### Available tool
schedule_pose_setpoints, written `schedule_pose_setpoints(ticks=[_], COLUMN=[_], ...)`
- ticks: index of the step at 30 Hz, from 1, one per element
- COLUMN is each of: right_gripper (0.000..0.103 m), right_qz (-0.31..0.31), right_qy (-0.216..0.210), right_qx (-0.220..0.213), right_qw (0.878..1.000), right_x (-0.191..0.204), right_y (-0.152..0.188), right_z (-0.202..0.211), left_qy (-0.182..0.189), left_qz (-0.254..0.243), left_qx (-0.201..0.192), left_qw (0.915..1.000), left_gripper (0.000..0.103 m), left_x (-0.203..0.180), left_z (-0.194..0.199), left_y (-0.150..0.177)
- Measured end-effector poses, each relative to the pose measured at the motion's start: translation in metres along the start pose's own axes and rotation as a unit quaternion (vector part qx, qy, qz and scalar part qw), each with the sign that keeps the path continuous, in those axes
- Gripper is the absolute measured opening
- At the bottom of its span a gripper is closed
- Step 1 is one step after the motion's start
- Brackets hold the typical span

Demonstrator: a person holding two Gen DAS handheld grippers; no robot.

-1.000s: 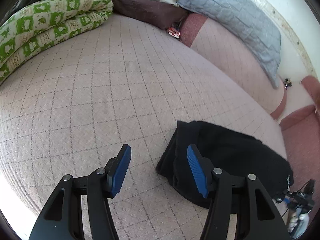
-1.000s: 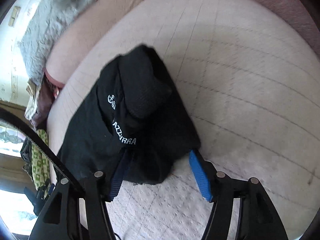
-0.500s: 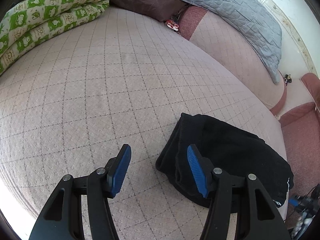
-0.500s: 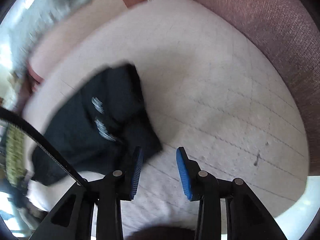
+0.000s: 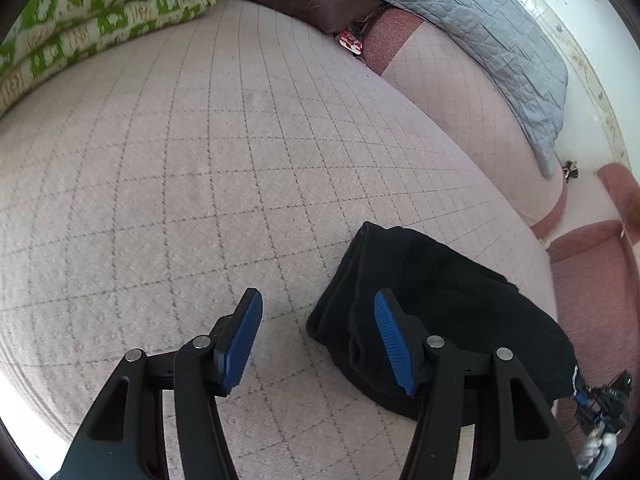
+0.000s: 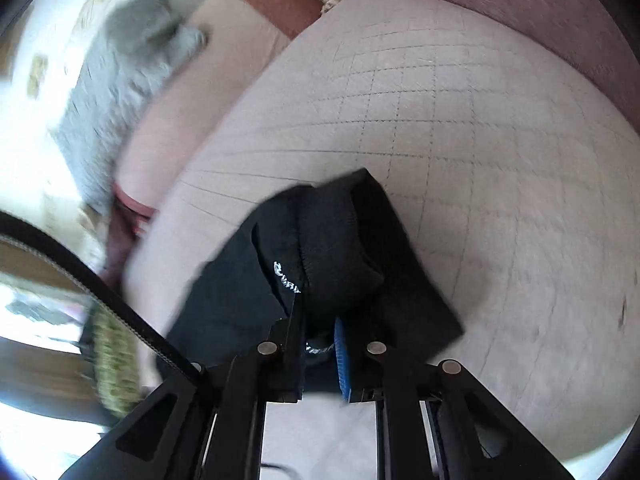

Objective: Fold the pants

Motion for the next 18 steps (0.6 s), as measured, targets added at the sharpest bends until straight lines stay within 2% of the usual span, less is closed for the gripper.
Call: schedule_pose_setpoints(ticks=[2,4,5,6,8,9,11,13,15,16,18], right_gripper=[0.014,0.017,0.024,0.031,0.037,0.037,0.037,0.037,0.036,0.036,0.031], right_qz=[-0.011,-0.003,0.006,0.019,0.035,0.045,0.077,0.12,0.161,0.179,0.2], right_qy=[-0.004,0.041,0.071,0.122,0.223,0.244,0.24,0.205,0.14,0.094,0.057], right_qx=[0.002,0.021,0.04,0.056,0.05,0.035,0.001,-0.012,-0.001,0.021,0.047], right_qw=[1.0,0.999,0.997,0.991,0.973,0.968,0.968,0.971,0.977,0.979,0.977], right_x=[-0.006,-0.021,-0.031,-0.044,-0.064,-0.062,-0.036,0.001,0.047,0.075,0.107], right_y=[0.007,0.017,0.019,0.02,0.02,0.018,0.013,0.013,0.02,0.028,0.04], right_z=[0.011,0.008,0.001,-0.004,0.006,0.012,0.018,0.011,-0.013,-0.034,-0.067], left_qy=[0.006,0.013,0.016,0.018,0.021,0.025,0.04,0.036,0.031,0.025,-0.008], left_qz=[0.0,-0.006,-0.009,-0.012,-0.017,-0.02,-0.045,-0.086,-0.107,-0.12,-0.15], left_qx=[0.001,0.0,-0.001,-0.003,-0.007,-0.006,-0.004,0.008,0.029,0.04,0.046], left_qw=[1.0,0.9999,0.9998,0.9998,0.9996,0.9994,0.9982,0.9956,0.9934,0.9917,0.9876], left_gripper=[0.058,0.058,0.058,0.058,0.058,0.058,0.059,0.064,0.064,0.064,0.064], left_x=[-0.003,-0.007,-0.008,-0.01,-0.014,-0.017,-0.032,-0.052,-0.063,-0.066,-0.066], left_z=[0.001,0.003,0.005,0.007,0.011,0.013,0.017,0.01,-0.003,-0.011,-0.024], left_y=[0.0,0.001,0.002,0.002,0.003,0.005,0.011,0.02,0.032,0.04,0.05])
Point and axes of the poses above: each gripper's, at about its wrist camera, not at the fingertips, and z roughly against the way its jaws point, x to its left, y to its underside, the point moved 10 cm from there along -z, roughly the way its jaws point, and after that the axes turned 13 degrees about z, right-handed, at the moved point
